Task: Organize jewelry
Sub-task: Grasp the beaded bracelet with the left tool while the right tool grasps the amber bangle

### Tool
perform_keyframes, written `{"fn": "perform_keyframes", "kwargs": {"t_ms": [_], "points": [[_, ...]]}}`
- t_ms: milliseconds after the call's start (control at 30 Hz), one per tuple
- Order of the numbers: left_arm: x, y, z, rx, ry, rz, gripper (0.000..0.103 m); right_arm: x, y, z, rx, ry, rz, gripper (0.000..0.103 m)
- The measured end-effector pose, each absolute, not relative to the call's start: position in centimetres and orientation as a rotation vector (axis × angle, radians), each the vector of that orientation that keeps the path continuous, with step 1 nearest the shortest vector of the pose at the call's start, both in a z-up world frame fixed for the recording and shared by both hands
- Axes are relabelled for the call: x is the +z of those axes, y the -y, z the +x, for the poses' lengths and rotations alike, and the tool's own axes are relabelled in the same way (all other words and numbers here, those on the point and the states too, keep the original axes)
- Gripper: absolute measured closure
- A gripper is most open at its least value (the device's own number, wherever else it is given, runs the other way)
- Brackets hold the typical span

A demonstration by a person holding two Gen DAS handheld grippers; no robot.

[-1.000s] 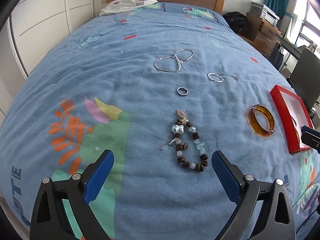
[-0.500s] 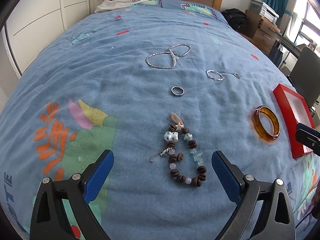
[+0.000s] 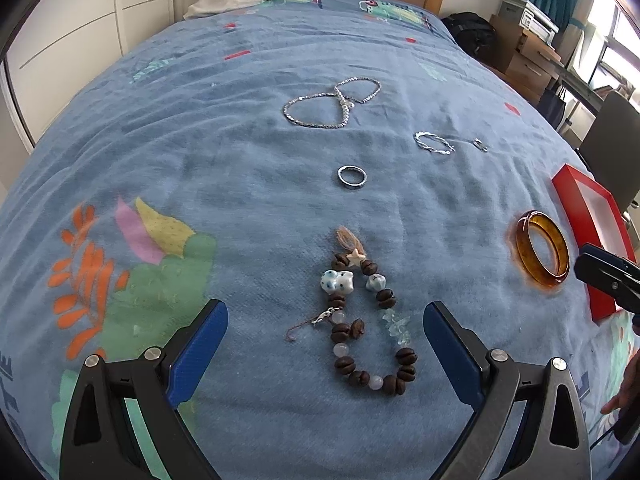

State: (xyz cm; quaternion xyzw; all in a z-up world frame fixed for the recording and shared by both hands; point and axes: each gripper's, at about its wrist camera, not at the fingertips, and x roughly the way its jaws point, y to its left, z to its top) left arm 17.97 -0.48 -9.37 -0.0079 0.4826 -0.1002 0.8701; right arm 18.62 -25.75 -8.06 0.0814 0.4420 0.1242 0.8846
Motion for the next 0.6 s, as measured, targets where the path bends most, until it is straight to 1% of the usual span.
{"fn": "perform_keyframes", "kwargs": {"t_ms": [267,467,600], "points": [[-10.8,1.0,18.5,-0.209,-1.034,0.002,0.006,-9.7,25.3,20.4,0.216,-0.949,0.158,0.029],[-11.5,1.0,18.5,-0.21,-1.032,0.012,0.006,-11.1,24.8,21.4,0.21,-0.984,0.127,0.026],[-11.6,1.0,18.5,-0.211,-1.029,0.016,0.006,-11.2,24.5,21.8,0.211,-0.978,0.11,0.026]]}}
